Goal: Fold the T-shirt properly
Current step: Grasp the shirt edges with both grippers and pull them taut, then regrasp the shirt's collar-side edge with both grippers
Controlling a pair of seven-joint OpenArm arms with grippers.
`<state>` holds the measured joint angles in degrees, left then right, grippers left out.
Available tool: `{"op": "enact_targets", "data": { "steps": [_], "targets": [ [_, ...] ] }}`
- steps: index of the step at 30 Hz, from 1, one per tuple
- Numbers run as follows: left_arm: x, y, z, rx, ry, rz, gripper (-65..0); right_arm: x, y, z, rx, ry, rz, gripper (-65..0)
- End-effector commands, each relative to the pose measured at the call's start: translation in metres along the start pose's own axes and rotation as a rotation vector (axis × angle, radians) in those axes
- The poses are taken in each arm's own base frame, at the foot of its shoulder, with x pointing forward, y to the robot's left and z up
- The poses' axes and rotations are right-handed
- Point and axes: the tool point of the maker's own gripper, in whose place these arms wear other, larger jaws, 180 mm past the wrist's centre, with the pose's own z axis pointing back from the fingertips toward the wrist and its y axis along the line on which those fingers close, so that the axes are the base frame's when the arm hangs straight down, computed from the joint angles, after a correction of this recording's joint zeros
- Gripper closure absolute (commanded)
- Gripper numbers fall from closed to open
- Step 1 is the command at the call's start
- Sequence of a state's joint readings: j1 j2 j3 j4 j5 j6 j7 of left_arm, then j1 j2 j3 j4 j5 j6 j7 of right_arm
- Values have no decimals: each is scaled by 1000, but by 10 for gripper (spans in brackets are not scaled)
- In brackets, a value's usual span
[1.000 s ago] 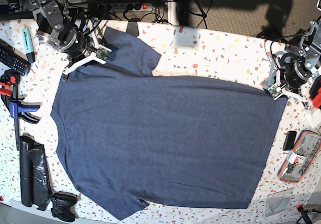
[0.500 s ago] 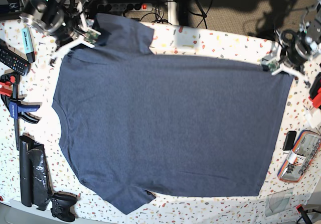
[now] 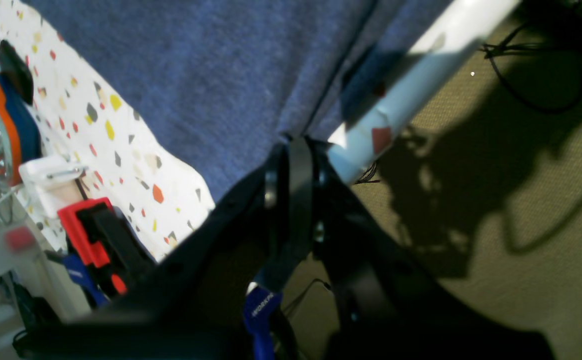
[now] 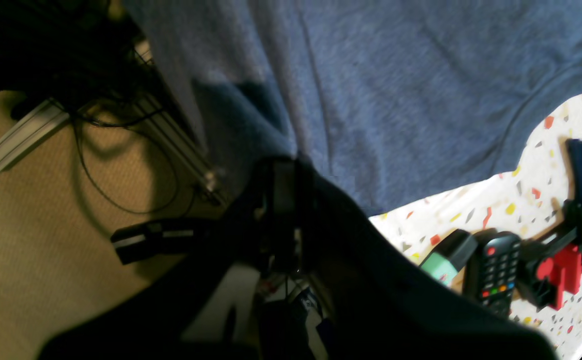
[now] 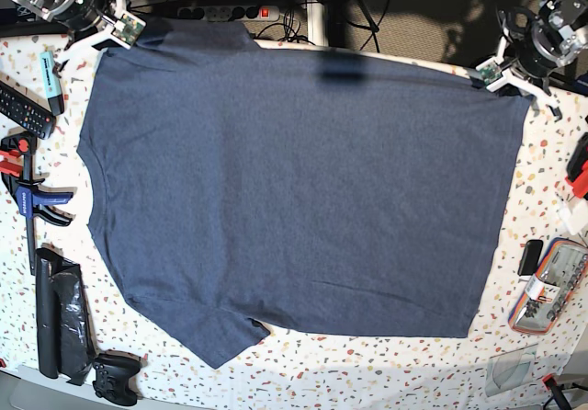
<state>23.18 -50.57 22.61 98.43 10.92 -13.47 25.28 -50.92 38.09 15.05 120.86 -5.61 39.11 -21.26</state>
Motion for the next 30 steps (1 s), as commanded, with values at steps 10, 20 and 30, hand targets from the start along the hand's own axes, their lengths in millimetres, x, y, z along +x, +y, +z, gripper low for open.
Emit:
{"op": "enact_targets", "data": {
  "steps": [10, 20, 30],
  "targets": [
    [20, 85, 24, 250, -92, 86, 0, 45, -83, 2, -260, -167, -75, 0],
    [40, 149, 37, 412, -269, 219, 0, 38, -130, -35, -327, -226, -309, 0],
    [52, 161, -16, 321, -327, 398, 0, 61, -141, -81, -291, -197, -235, 0]
  ]
}}
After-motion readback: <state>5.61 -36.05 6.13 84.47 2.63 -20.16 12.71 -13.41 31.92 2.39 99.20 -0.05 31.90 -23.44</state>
